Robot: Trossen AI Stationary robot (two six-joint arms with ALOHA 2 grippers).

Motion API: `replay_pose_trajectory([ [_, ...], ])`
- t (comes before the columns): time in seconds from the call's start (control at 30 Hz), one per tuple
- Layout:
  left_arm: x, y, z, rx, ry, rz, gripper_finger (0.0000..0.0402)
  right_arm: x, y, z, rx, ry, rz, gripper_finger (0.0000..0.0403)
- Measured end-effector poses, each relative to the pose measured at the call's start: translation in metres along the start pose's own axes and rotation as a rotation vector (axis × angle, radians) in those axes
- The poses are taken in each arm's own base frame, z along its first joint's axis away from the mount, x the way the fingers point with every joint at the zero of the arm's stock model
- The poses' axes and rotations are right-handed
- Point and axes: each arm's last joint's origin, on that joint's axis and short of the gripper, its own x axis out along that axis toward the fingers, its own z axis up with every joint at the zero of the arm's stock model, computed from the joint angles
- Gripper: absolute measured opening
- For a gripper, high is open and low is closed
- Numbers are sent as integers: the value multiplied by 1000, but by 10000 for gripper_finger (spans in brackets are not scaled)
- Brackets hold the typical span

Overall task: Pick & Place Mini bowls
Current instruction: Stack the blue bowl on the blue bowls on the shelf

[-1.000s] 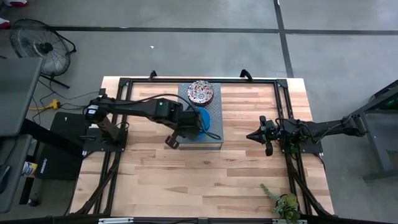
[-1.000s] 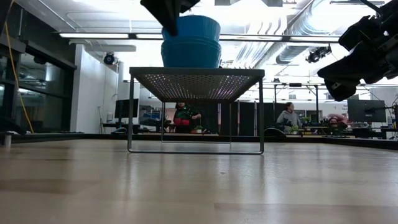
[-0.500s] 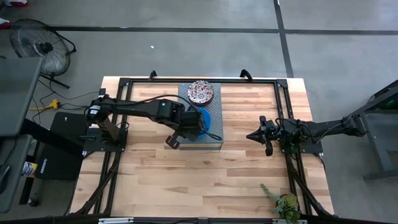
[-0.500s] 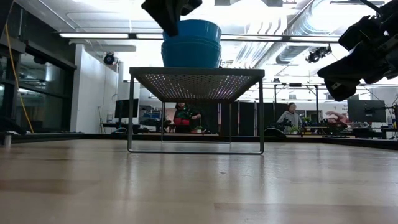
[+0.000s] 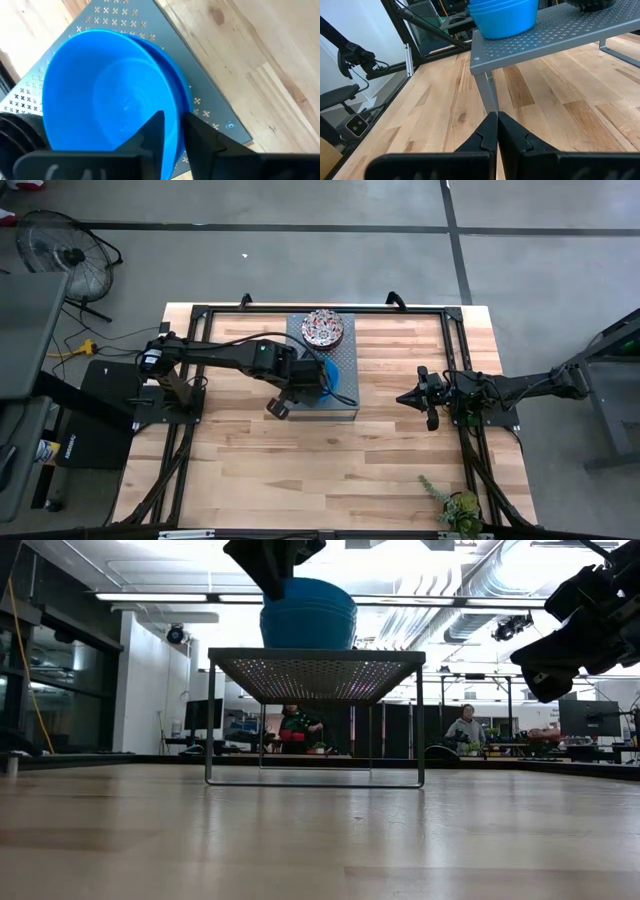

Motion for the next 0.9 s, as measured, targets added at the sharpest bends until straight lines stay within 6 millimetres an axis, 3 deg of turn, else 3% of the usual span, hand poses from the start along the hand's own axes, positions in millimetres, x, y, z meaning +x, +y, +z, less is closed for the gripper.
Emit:
replay_pose_trajectory([
  [0.47, -8, 5, 1, 15, 11, 67, 187, 0, 0, 0, 0, 0, 0, 0],
  [0.73, -32, 16, 6, -4, -61, 133, 198, 0, 0, 0, 0, 0, 0, 0],
  [0.9, -41, 26, 7, -138, -133, 182, 198, 0, 0, 0, 0, 0, 0, 0],
])
